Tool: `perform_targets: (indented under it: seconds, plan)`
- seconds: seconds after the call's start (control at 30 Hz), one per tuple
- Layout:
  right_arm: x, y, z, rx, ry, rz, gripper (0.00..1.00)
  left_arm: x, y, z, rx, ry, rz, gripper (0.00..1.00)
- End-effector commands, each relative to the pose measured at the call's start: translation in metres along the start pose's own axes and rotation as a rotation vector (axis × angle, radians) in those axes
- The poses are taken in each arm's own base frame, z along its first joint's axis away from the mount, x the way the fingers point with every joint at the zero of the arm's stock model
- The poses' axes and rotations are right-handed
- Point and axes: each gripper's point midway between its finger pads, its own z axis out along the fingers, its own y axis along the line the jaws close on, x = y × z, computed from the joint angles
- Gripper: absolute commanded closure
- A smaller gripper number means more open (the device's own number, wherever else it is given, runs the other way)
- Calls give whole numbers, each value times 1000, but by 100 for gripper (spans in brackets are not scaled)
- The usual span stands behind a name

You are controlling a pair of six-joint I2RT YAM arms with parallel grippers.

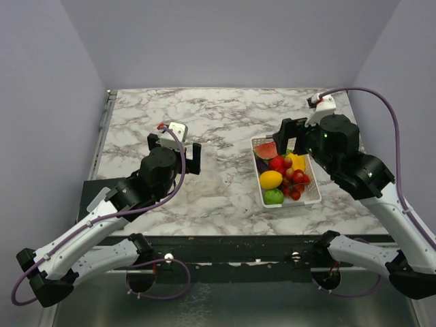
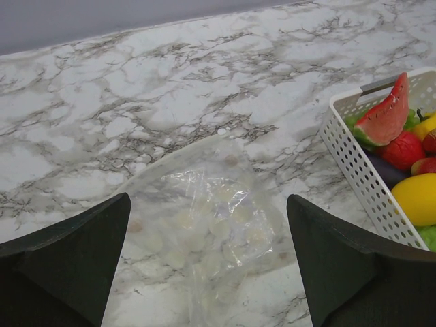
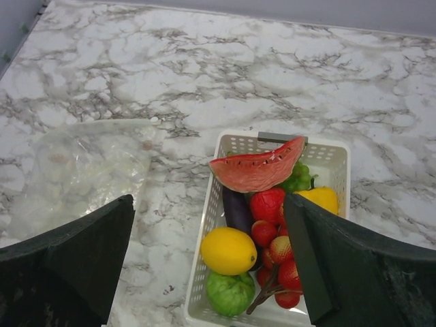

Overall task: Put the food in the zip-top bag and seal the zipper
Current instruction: Move the bin to the center of the board.

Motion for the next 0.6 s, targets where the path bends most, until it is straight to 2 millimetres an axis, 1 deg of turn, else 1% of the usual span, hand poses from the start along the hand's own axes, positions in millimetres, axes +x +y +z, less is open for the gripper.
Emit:
perform_targets:
  seconds: [0.0,0.13,0.27,0.47,0.57]
  plan:
    - [16,11,2,-46,120,-29,4,0,4,-1,-19,-11,3,1]
    - [28,26,10,-100,187,-19,10,-1,5,-4,-10,-18,-1,1]
    - [43,39,20,-123,244,-15,15,-3,6,-7,-6,-26,-9,1]
    - [78,53,38,-97,349,-27,20,-4,4,-8,4,-30,-15,1]
    - [96,59,44,-90,402,-34,24,-4,5,-9,6,-31,-19,1]
